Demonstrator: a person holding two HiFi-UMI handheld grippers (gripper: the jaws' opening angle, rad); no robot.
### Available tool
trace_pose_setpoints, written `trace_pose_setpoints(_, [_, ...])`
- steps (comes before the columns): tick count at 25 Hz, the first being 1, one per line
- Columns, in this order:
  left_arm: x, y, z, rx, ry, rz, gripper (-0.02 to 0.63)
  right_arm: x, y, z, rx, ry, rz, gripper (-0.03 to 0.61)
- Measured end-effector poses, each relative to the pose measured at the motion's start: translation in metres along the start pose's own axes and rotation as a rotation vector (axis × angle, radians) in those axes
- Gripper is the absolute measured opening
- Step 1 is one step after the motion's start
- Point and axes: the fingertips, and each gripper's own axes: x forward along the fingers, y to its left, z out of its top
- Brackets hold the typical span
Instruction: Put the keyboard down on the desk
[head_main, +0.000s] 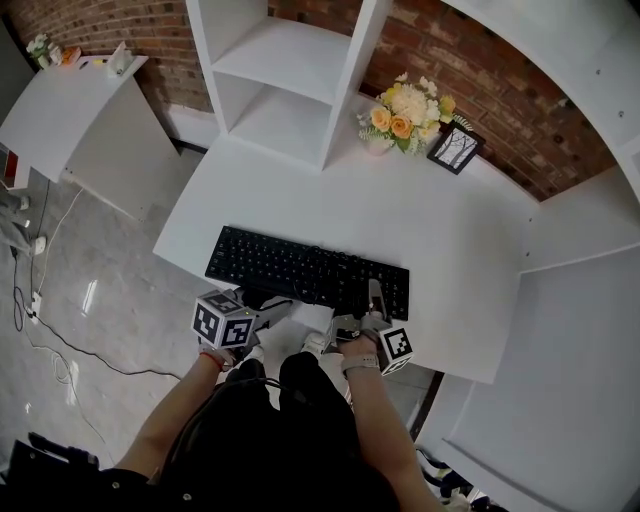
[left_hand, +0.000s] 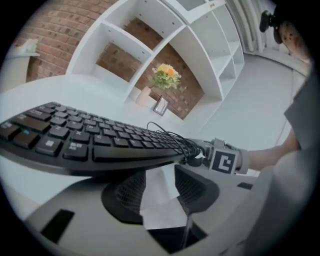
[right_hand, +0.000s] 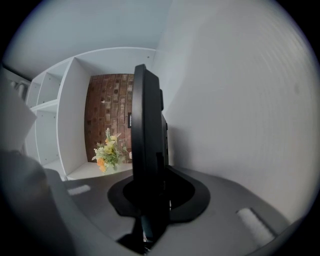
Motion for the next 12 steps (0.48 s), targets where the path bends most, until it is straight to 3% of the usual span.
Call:
trace_pose_setpoints(5, [0.001,0.000,0.003,-0.027,-0.053,0.055,0.081,0.002,0.001,-0.003,-0.001,0.032,-0.006,0.069])
trace_pose_setpoints(12, [0.003,-0.002,0.008,-0.045,-0.086,0.046,0.066,0.003,0.011,-0.011,-0.035,0.121,-0.013,0.084])
